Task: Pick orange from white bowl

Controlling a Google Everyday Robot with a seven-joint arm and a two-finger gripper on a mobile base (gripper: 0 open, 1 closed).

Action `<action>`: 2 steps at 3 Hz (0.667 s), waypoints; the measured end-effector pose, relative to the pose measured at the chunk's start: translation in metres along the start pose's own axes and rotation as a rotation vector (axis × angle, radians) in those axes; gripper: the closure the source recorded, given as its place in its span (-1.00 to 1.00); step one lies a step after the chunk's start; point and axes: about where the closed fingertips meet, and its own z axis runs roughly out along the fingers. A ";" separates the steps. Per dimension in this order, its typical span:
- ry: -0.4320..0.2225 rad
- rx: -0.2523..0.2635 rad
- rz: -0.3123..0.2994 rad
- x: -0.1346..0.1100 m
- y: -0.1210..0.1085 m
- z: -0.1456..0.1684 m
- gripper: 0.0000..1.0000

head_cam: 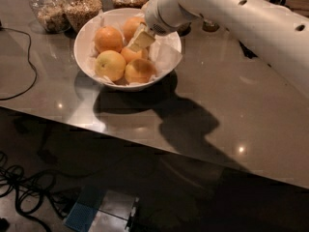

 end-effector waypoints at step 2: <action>0.031 0.006 -0.011 0.005 -0.007 0.023 0.00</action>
Offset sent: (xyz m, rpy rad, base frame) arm 0.0353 0.0039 -0.0165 -0.0523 -0.0090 -0.0352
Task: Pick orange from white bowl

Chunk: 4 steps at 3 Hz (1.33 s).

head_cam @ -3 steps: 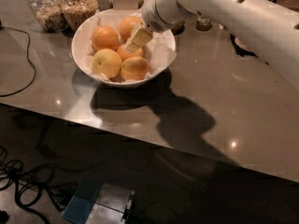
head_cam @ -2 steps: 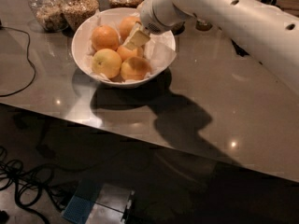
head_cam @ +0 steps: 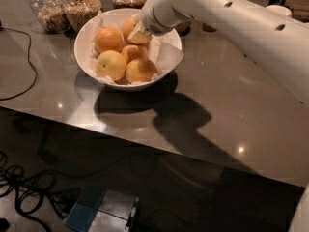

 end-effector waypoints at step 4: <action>0.035 0.068 -0.003 0.005 -0.021 0.009 -0.40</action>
Offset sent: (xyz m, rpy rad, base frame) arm 0.0235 -0.0125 0.0087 -0.0409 -0.0481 -0.0658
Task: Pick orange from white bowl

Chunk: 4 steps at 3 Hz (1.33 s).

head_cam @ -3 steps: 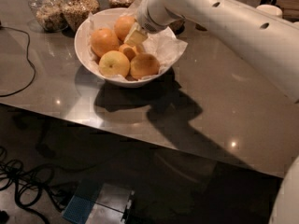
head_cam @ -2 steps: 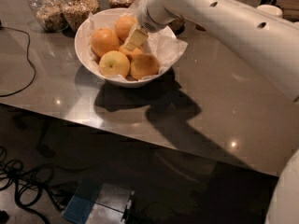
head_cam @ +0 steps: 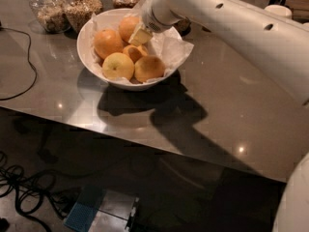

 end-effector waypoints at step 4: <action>-0.074 -0.036 0.066 -0.014 0.016 0.029 -0.32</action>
Offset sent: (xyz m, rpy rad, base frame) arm 0.0101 0.0189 -0.0080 0.0703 0.0051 0.0120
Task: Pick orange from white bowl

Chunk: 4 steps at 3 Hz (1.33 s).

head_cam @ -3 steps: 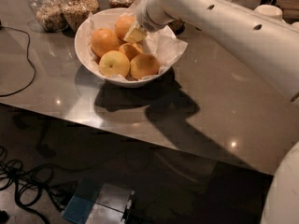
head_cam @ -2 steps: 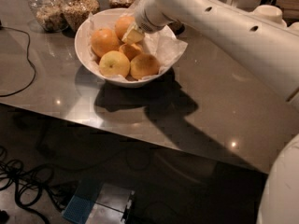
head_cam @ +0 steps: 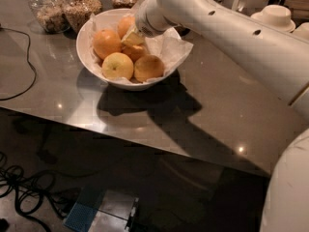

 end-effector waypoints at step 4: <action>-0.016 -0.021 0.030 -0.005 0.000 0.005 -0.95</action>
Offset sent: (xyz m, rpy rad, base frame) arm 0.0023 0.0372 -0.0386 0.1331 0.1155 0.0138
